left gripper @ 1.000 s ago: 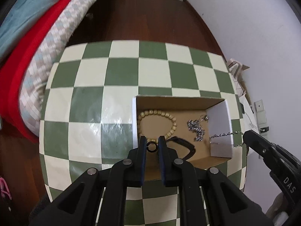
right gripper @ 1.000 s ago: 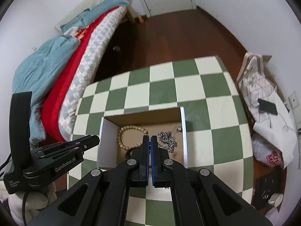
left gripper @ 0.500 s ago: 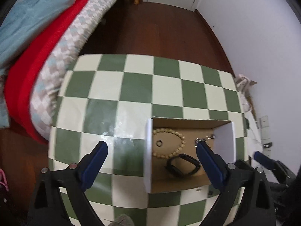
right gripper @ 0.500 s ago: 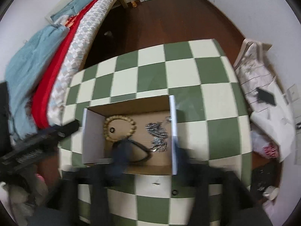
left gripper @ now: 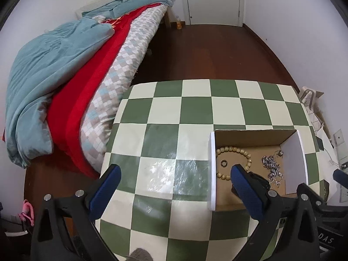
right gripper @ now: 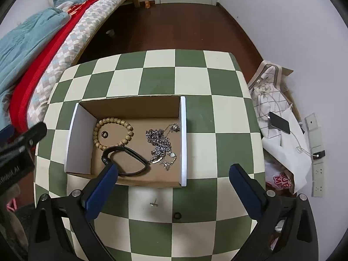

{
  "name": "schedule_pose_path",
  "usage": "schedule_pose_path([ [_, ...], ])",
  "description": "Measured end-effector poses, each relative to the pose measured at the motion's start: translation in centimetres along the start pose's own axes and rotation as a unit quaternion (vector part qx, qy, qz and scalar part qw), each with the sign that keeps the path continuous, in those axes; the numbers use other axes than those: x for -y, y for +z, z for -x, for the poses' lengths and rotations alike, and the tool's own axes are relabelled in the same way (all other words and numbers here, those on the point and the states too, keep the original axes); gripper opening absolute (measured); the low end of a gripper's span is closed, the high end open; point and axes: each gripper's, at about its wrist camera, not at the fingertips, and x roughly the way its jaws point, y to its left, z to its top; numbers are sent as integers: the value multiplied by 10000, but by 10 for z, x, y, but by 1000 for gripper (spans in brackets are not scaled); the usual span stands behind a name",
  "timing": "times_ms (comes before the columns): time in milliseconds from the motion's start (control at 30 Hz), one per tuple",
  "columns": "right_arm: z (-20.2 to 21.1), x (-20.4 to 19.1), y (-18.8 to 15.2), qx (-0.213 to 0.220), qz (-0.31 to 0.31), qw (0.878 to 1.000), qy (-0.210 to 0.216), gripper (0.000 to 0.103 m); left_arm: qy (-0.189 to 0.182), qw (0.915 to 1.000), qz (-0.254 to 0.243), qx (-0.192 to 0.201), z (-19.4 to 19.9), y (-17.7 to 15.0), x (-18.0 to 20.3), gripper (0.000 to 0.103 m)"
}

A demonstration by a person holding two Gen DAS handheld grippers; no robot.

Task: Organize jewelry
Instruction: 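Lift both tools up and away from the box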

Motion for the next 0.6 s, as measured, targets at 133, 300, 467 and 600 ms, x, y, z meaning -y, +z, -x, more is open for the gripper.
schedule_pose_path([
  [133, 14, -2, -6, 188, -49, 9998, -47, 103, 11, 9999, 74, 126, 13, -5, -3, 103],
  [300, 34, -3, -13, 447, -98, 9989, -118, 103, 71, 9991, 95, 404, 36, -11, -7, 103],
  [467, 63, -1, -22, 773, -178, 9967, -191, 103, 93, 9977, 87, 665, 61, -19, -10, 103],
  [600, 86, 1, -30, 1016, -247, 9943, -202, 103, 92, 9962, 62, 868, 81, -27, -11, 103],
])
